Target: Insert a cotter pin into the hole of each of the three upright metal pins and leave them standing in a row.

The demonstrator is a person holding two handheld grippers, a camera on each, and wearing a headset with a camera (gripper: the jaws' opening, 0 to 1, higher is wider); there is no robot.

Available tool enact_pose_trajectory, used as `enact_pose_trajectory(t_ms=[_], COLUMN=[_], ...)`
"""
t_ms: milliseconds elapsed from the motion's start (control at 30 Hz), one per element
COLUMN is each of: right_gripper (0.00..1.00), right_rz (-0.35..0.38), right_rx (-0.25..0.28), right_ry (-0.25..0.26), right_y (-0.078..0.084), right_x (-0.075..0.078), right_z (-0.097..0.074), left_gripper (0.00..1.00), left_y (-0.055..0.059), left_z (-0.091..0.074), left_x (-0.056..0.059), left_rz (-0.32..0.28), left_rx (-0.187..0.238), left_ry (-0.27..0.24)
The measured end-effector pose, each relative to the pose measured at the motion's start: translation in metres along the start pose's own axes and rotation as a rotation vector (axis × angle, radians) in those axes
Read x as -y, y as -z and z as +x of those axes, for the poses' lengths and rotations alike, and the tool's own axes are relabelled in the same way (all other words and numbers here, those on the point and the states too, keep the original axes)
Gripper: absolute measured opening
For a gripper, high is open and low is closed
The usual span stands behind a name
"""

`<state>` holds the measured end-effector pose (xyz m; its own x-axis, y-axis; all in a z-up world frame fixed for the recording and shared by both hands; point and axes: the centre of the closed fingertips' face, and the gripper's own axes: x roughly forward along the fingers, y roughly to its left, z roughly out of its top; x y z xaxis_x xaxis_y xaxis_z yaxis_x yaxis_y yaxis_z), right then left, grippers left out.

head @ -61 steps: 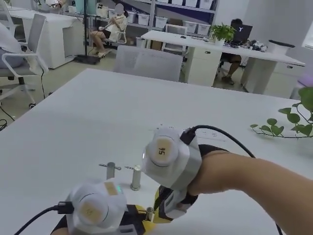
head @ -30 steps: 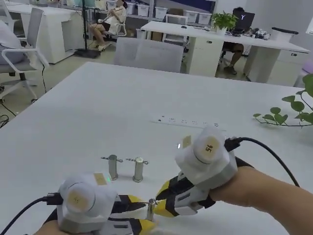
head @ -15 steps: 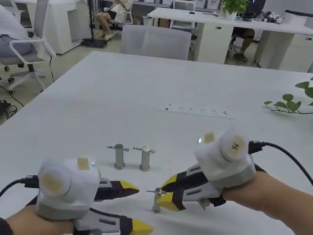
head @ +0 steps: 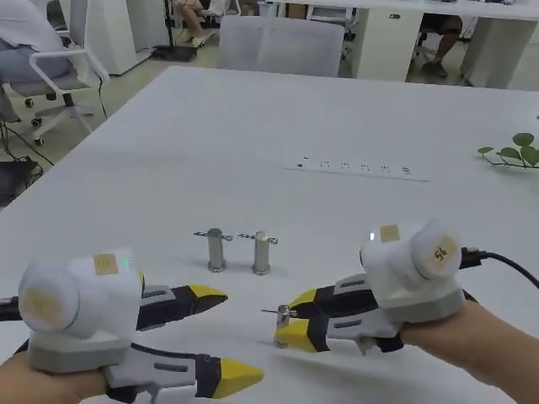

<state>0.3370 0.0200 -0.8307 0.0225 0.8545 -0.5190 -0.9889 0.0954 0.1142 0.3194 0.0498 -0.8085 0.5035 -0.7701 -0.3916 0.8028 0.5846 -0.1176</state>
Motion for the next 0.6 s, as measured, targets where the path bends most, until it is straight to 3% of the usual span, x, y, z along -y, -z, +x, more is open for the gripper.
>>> enact_pose_trajectory(t_ms=[267, 600], right_gripper=[0.16, 0.11], right_rz=[-0.012, -0.035], right_rx=[0.047, 0.097], right_ry=[0.014, 0.01], right_y=[-0.001, -0.0029], right_x=[0.0041, 0.0039], right_z=[0.0023, 0.0054], left_gripper=[0.66, 0.62], left_y=[-0.0038, -0.0018], left_z=[-0.0051, -0.0058], left_x=[-0.005, -0.0042], left_rz=[-0.036, -0.049], left_rx=[0.025, 0.016], left_ry=[-0.027, -0.029])
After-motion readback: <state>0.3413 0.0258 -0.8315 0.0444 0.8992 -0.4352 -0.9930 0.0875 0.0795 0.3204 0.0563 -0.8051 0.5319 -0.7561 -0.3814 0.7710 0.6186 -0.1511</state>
